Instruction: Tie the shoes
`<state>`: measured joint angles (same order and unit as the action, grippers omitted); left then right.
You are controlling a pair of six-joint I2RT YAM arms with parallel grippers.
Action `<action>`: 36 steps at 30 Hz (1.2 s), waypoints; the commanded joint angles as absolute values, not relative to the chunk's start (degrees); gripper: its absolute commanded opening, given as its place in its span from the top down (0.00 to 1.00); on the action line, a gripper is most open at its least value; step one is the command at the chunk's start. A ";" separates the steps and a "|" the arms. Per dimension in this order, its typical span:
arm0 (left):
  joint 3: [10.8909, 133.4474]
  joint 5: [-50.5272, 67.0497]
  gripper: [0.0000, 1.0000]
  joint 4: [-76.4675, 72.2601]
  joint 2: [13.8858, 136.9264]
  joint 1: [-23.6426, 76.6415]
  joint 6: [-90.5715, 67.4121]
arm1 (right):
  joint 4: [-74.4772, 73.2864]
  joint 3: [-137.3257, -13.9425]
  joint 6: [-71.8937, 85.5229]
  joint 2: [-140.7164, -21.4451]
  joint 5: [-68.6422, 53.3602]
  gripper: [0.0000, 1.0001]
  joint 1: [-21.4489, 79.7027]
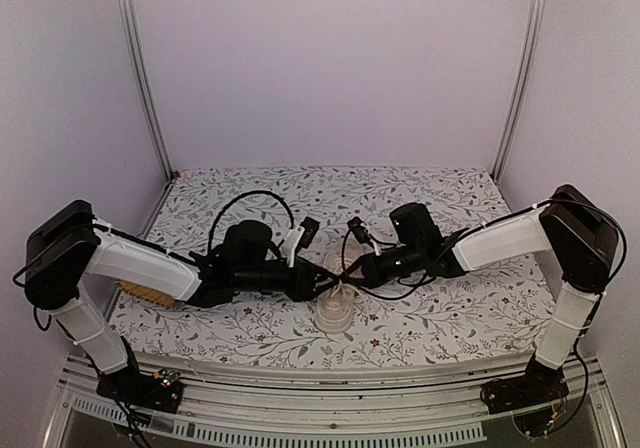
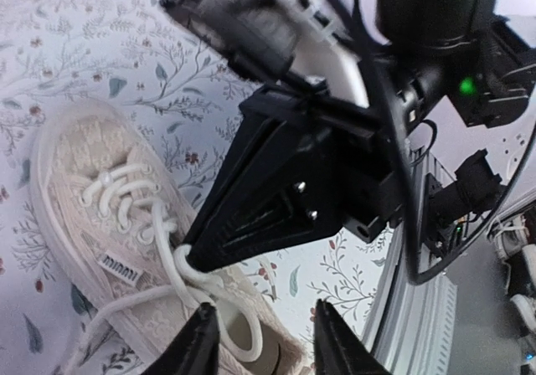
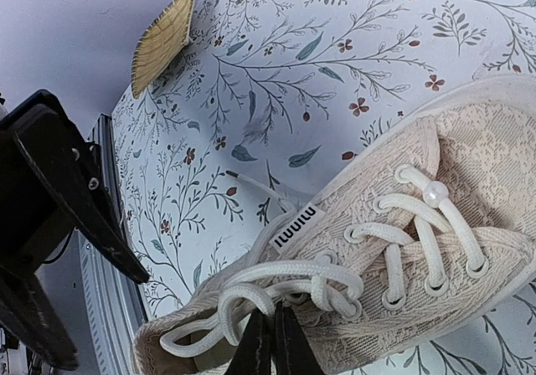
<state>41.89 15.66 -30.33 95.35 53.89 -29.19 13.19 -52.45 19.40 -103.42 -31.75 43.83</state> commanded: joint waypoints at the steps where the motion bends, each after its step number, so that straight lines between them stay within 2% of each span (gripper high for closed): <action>1: 44.34 9.92 0.54 -24.07 92.91 54.25 -29.25 | 12.48 -52.56 18.56 -104.53 -31.25 0.98 43.95; 4: 47.95 8.12 0.53 -18.40 95.19 53.53 -30.84 | 12.32 -52.55 18.46 -104.61 -31.03 0.98 44.02; 9: 52.70 7.21 0.62 -13.49 99.89 53.00 -32.67 | 12.13 -52.30 18.46 -104.14 -30.52 0.98 43.98; 13: 53.89 7.87 0.71 -13.66 101.79 52.25 -33.97 | 12.04 -52.03 18.44 -103.59 -30.31 0.98 43.95; 18: 54.51 7.72 0.73 -14.19 102.96 51.62 -34.88 | 12.07 -52.07 18.69 -103.44 -29.68 0.98 43.95; 21: 54.41 8.27 0.80 -14.89 103.42 51.29 -35.22 | 12.11 -52.08 19.02 -103.27 -29.53 0.98 44.00; 30: 54.05 10.98 0.91 -17.44 103.97 51.18 -35.38 | 12.07 -52.47 19.37 -103.04 -28.84 0.98 43.99; 34: 53.74 12.00 1.00 -18.99 104.00 51.09 -35.56 | 11.76 -53.17 20.07 -103.27 -28.12 0.98 43.98; 36: 53.41 12.18 1.00 -19.76 103.90 51.09 -35.82 | 11.43 -53.66 20.29 -103.63 -27.80 0.98 43.96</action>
